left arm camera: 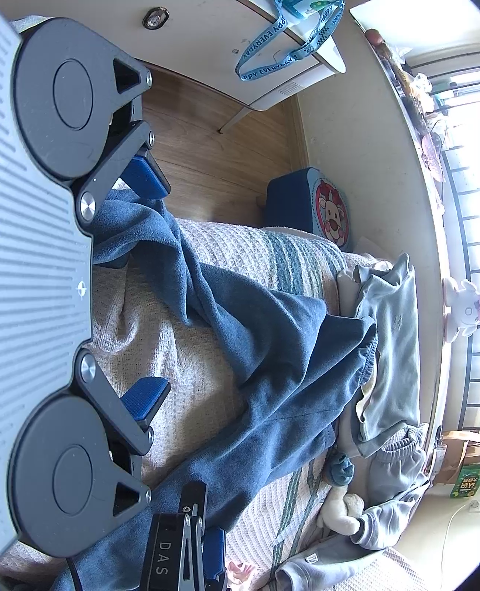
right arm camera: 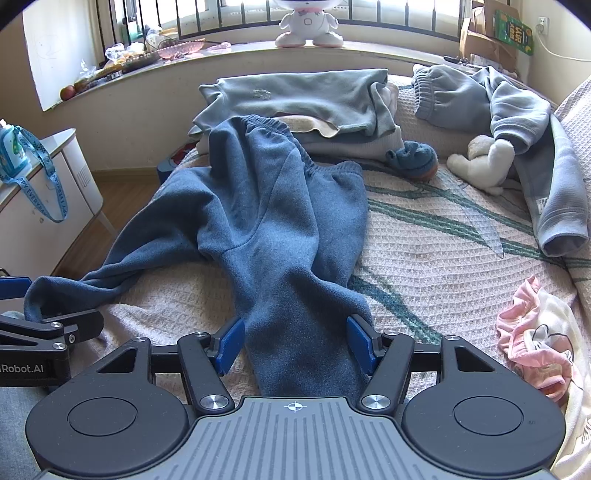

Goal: Fold clothes

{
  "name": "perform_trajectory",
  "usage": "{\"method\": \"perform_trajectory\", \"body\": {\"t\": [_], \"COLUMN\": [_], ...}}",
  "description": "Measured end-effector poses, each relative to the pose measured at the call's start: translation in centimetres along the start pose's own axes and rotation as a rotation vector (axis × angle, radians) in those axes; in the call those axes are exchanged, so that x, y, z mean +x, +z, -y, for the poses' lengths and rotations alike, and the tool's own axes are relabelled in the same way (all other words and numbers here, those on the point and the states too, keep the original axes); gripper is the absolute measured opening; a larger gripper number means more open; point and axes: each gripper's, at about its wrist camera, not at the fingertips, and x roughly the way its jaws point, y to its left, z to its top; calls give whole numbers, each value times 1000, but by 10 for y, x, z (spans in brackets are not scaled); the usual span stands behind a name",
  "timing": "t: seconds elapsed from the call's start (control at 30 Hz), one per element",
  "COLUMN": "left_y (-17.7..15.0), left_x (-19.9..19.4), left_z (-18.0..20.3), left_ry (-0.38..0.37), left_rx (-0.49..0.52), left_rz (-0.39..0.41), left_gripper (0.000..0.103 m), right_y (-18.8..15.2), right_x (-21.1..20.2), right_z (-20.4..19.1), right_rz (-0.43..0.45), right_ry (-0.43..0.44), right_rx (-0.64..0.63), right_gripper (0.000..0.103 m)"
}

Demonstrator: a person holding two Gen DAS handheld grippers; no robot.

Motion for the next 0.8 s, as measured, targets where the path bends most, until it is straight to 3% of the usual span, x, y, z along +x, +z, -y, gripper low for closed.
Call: {"method": "perform_trajectory", "body": {"t": [0.8], "left_y": [0], "left_x": [0], "left_z": [1], "left_ry": [-2], "left_rx": [5], "left_rz": [-3], "left_gripper": [103], "right_y": [-1], "right_x": [0], "right_z": [1], "right_rz": [-3], "right_ry": [-1], "right_rx": [4], "right_gripper": [62]}}
